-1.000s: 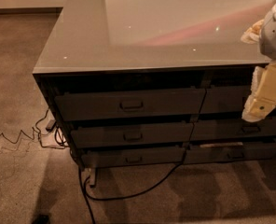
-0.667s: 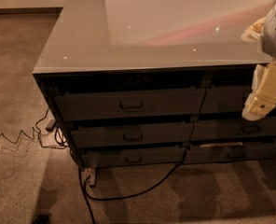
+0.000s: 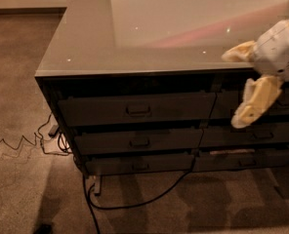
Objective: Open top drawer
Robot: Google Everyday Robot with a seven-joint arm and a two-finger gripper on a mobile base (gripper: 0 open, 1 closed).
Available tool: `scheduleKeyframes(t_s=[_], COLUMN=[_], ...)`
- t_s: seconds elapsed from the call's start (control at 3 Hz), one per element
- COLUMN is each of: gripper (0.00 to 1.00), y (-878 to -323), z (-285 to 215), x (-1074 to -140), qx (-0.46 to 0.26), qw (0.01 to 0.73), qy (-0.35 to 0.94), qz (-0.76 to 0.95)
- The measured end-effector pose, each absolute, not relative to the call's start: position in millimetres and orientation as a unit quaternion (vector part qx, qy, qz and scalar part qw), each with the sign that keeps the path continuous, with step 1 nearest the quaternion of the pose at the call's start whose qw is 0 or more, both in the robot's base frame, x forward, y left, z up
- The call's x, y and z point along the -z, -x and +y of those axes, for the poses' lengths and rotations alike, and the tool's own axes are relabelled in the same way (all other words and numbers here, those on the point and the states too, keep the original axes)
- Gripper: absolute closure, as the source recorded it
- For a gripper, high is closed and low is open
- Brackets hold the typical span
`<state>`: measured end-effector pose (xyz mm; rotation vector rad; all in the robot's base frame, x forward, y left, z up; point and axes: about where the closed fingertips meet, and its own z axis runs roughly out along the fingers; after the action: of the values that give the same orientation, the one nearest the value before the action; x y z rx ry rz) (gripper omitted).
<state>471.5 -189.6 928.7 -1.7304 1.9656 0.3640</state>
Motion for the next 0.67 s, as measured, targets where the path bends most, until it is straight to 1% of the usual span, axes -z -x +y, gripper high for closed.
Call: scheduleKeyframes(t_s=[0.33, 0.67], gripper=[0.00, 0.00], y=[-473.4, -461.7], z=[-131.0, -97.0], x=[-917.4, -920.5], qx=[-0.243, -0.257], qw=[0.279, 0.288], qy=[0.642, 0.659], qz=[0.672, 0.645])
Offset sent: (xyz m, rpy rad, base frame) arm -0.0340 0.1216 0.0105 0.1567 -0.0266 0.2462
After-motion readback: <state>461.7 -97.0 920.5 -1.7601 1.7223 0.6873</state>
